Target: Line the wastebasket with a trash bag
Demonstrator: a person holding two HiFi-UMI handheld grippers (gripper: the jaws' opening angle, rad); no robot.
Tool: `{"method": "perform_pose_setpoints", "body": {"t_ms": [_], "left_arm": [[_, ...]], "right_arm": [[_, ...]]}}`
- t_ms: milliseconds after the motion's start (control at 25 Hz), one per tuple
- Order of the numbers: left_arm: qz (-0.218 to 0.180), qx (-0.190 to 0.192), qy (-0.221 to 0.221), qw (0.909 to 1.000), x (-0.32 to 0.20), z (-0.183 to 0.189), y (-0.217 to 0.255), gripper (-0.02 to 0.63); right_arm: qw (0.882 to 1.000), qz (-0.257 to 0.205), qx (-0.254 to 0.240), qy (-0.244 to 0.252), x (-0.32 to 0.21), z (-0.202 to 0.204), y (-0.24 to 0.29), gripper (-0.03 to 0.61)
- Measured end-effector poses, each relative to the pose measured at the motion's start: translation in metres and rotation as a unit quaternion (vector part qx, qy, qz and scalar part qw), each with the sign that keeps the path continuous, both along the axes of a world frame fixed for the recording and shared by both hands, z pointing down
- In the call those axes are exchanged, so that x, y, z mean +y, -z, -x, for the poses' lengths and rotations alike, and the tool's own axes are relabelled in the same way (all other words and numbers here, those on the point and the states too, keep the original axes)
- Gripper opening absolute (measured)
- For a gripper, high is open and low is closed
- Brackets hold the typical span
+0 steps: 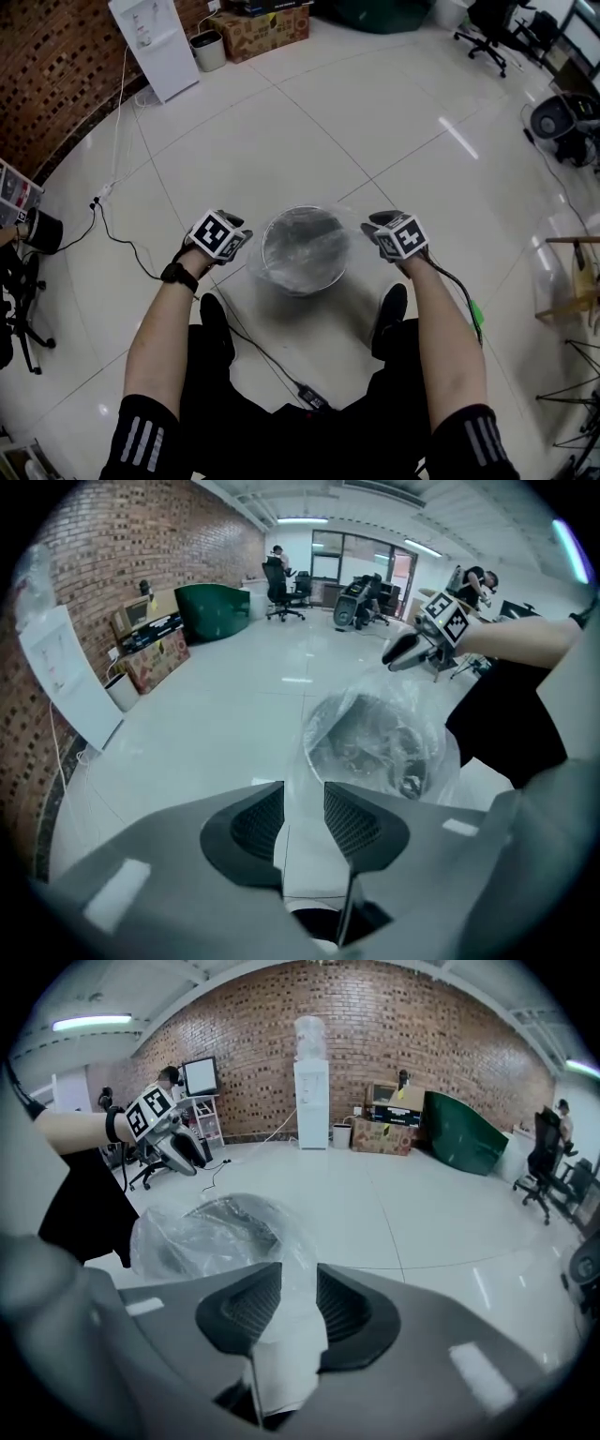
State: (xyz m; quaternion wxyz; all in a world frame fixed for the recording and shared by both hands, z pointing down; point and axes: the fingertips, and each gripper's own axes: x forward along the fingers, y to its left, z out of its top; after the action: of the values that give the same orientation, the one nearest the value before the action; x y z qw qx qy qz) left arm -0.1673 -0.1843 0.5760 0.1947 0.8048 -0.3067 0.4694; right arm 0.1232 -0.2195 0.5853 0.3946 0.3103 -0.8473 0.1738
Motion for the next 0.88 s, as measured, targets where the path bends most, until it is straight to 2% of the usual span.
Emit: {"method": "perform_pose_setpoints", "body": {"t_ms": [160, 320, 520, 720, 880], "left_arm": [[-0.001, -0.019, -0.053, 0.9984, 0.037, -0.02, 0.005, 0.127], [-0.023, -0.018, -0.093, 0.9952, 0.065, -0.041, 0.022, 0.127], [-0.039, -0.018, -0.128, 0.9909, 0.095, -0.065, 0.029, 0.127], [-0.045, -0.044, -0.184, 0.9809, 0.124, -0.082, 0.023, 0.127], [-0.051, -0.048, -0.197, 0.978, 0.126, -0.092, 0.017, 0.127]], "right_arm": [[1.0, -0.014, 0.007, 0.02, 0.02, 0.0, 0.019, 0.141], [0.999, -0.016, -0.017, 0.027, 0.041, 0.001, 0.044, 0.143], [0.997, 0.061, -0.017, 0.048, 0.085, 0.003, 0.022, 0.143], [0.987, 0.154, -0.044, 0.019, 0.102, -0.002, -0.024, 0.173], [0.985, 0.151, -0.088, 0.013, 0.094, 0.007, -0.029, 0.175]]}}
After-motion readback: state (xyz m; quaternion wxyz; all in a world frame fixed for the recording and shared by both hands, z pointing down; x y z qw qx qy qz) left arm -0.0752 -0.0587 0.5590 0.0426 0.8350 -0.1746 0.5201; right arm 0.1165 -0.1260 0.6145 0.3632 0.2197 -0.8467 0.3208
